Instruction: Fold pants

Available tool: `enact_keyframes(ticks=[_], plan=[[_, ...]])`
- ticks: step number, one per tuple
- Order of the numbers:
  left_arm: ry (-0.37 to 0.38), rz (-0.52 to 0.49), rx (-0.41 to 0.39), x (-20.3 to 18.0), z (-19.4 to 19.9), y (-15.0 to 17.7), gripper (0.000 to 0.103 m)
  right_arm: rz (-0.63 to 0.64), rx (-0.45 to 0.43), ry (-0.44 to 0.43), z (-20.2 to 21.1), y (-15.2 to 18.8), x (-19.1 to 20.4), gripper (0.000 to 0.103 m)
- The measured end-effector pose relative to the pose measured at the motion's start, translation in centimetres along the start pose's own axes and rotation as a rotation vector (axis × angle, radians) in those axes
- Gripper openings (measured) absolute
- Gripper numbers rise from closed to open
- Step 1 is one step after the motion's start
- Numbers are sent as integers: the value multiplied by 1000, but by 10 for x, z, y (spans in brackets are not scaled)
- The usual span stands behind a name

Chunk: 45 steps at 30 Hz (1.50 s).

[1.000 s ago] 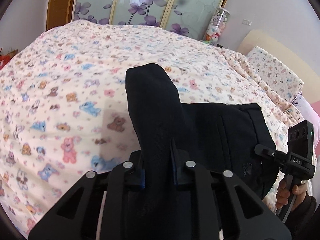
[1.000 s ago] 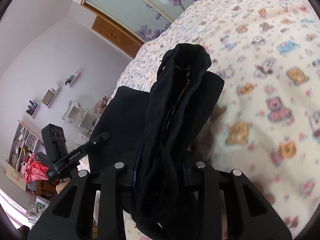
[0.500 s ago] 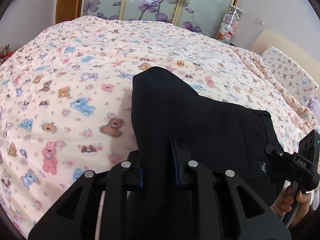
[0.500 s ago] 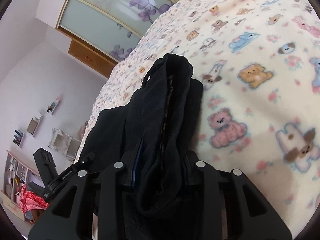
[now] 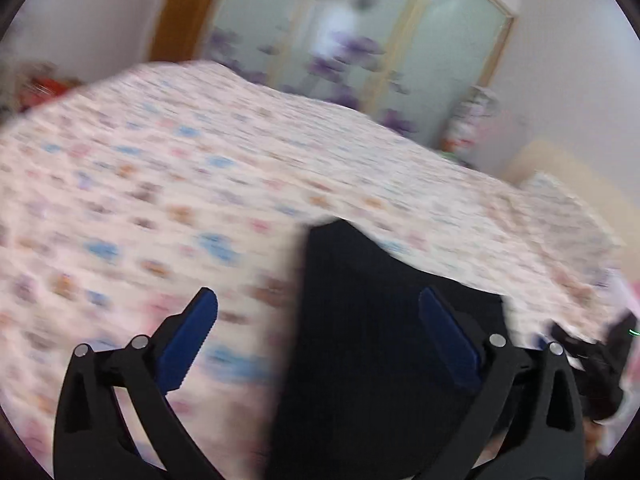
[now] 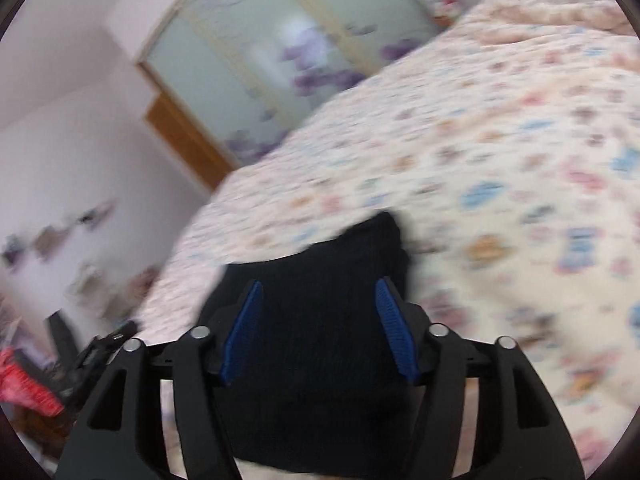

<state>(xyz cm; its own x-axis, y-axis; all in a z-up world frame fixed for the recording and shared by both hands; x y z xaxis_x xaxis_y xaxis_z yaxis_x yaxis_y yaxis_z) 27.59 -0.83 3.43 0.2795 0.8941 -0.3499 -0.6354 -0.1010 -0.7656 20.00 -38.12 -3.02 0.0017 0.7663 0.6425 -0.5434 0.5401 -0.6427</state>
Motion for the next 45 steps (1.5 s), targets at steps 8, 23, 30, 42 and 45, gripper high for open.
enact_keyframes(ticks=[8, 23, 30, 42, 45], plan=[[21, -138, 177, -46, -48, 34, 101, 1, 151, 83, -43, 17, 4, 65], [-115, -175, 182, -19, -56, 64, 101, -18, 112, 66, -19, 31, -8, 46], [-67, -361, 67, -64, -14, 84, 101, 60, 118, -20, 5, 60, 17, 60], [-98, -367, 201, -65, -54, 106, 101, -117, 168, -29, -10, 78, -16, 63], [-121, -373, 165, -66, -36, 107, 101, -90, 150, 3, 3, 82, -3, 63]])
Point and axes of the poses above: each gripper's, at about its wrist camera, not at the fingertips, and z roughly against the way its jaws point, x to its left, y to its underside, the point moved 3 cm from there along -z, roughly the way its jaws point, and after that the axes turned 3 degrees about -z, right-handed, at the moved point
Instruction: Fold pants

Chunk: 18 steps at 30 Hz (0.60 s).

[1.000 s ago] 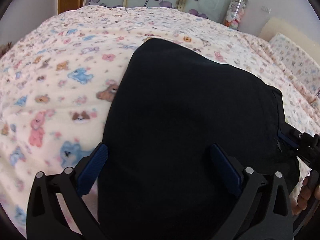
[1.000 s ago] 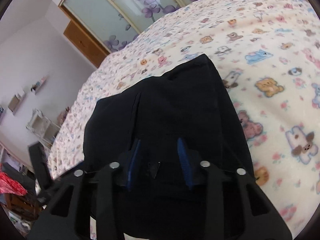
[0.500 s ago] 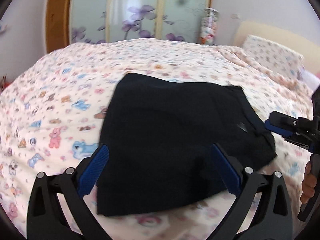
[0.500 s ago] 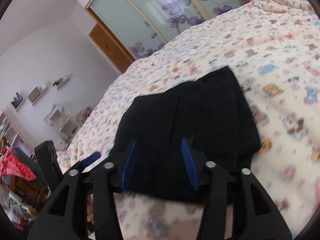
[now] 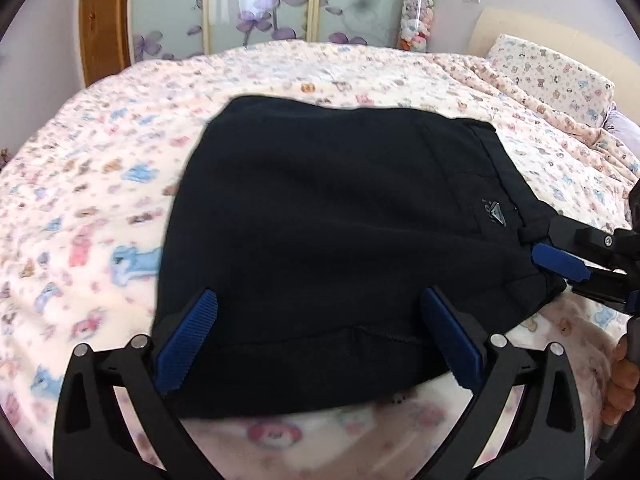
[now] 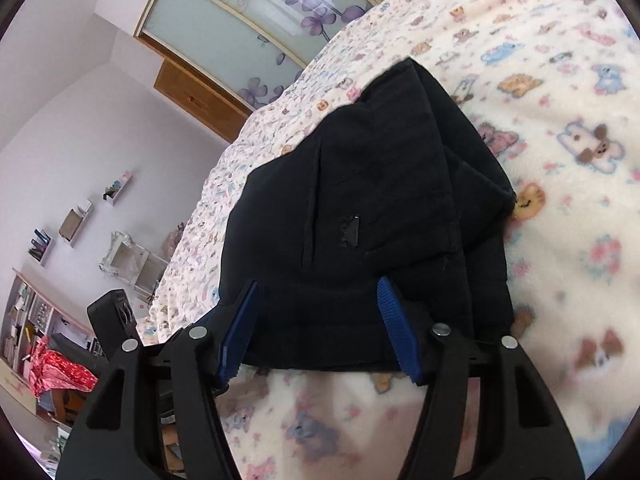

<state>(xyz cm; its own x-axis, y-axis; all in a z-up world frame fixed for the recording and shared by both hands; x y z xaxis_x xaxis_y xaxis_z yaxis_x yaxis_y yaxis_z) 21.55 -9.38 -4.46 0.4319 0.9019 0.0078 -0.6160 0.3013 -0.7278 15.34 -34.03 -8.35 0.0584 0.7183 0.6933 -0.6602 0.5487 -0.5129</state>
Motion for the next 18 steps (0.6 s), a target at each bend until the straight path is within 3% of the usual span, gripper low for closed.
enact_keyframes(ticks=[2, 3, 6, 12, 15, 18], plan=[[-26, 4, -28, 1, 15, 7, 101, 52, -12, 48, 7, 4, 12, 67], [-35, 13, -41, 2, 24, 9, 101, 73, -19, 78, 11, 8, 15, 75], [-69, 37, -43, 4, 39, 19, 101, 131, -43, 144, 25, 23, 28, 80], [-125, 77, -65, 8, 70, 50, 101, 226, -149, 343, 45, 59, 49, 101], [-124, 115, -88, 11, 84, 62, 101, 245, -196, 406, 48, 77, 57, 102], [-137, 164, -96, 16, 94, 76, 101, 270, -201, 399, 46, 93, 58, 102]])
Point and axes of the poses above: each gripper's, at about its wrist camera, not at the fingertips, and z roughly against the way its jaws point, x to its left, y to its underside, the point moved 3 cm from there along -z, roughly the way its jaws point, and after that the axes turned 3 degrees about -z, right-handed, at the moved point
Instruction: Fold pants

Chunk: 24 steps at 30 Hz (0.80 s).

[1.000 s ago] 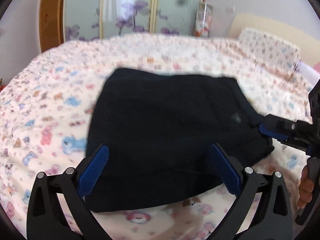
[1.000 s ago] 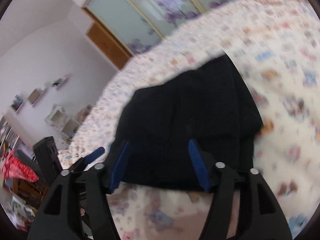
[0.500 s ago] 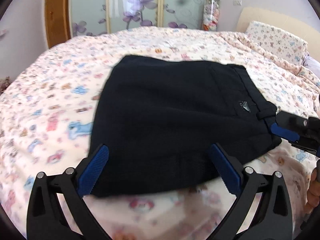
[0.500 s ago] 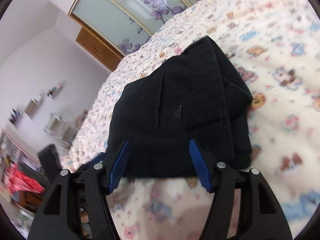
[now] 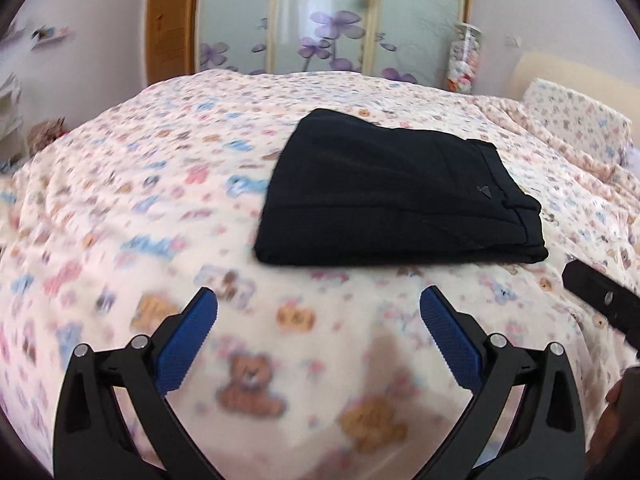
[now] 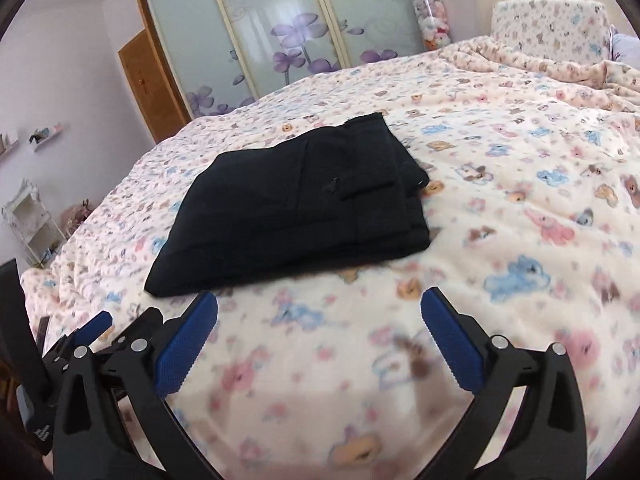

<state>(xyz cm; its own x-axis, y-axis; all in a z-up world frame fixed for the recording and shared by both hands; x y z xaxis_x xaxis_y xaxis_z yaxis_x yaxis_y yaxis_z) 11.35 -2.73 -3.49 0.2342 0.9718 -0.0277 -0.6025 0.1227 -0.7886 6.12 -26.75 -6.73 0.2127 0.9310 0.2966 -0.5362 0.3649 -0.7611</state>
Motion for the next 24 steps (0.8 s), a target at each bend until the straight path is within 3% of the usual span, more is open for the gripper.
enact_keyframes(ticks=[4, 6, 13, 19, 24], plan=[[-4, 6, -12, 5, 9, 9, 101, 23, 11, 26, 0, 10, 8, 102], [-16, 4, -17, 3, 10, 10, 101, 40, -11, 70, 5, 11, 12, 102], [-69, -29, -28, -4, 15, 13, 101, 63, -57, 100, 15, 12, 18, 102], [-111, -16, -51, -1, 20, 15, 101, 165, -88, 222, 16, 14, 34, 102], [-104, -11, -44, 0, 20, 16, 101, 198, -127, 254, 21, 16, 39, 102]])
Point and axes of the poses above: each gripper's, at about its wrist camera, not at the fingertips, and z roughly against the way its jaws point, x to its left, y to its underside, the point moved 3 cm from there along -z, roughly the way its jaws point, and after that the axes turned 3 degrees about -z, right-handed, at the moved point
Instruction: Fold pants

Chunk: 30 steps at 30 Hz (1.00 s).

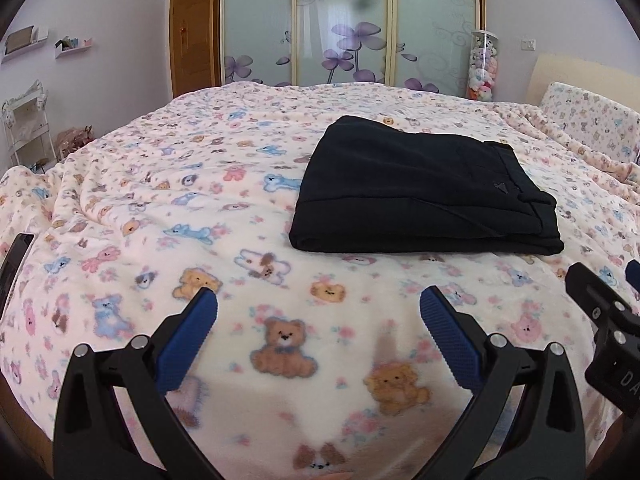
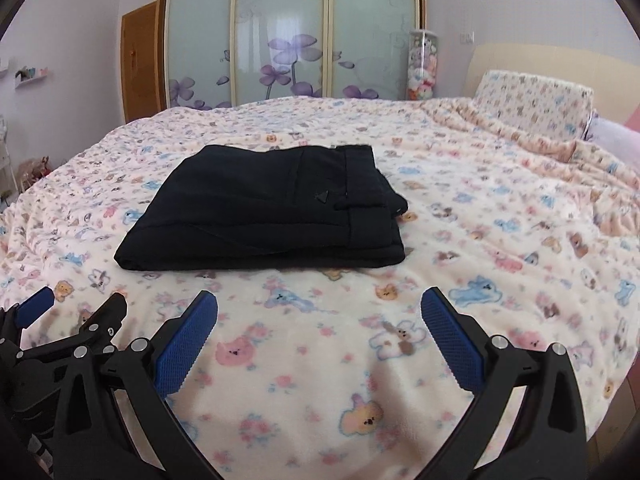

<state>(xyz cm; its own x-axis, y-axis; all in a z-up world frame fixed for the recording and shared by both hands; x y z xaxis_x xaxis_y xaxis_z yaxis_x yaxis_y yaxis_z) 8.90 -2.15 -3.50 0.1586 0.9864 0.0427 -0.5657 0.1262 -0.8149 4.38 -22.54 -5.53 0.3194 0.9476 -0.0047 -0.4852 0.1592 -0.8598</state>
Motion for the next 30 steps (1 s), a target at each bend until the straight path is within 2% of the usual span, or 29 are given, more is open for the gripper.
enact_keyframes(ticks=[8, 30], plan=[[-12, -23, 14, -4, -2, 0, 101, -10, 0, -1, 0, -1, -3, 102], [12, -26, 19, -7, -4, -1, 101, -1, 4, 0, 0, -1, -2, 102]])
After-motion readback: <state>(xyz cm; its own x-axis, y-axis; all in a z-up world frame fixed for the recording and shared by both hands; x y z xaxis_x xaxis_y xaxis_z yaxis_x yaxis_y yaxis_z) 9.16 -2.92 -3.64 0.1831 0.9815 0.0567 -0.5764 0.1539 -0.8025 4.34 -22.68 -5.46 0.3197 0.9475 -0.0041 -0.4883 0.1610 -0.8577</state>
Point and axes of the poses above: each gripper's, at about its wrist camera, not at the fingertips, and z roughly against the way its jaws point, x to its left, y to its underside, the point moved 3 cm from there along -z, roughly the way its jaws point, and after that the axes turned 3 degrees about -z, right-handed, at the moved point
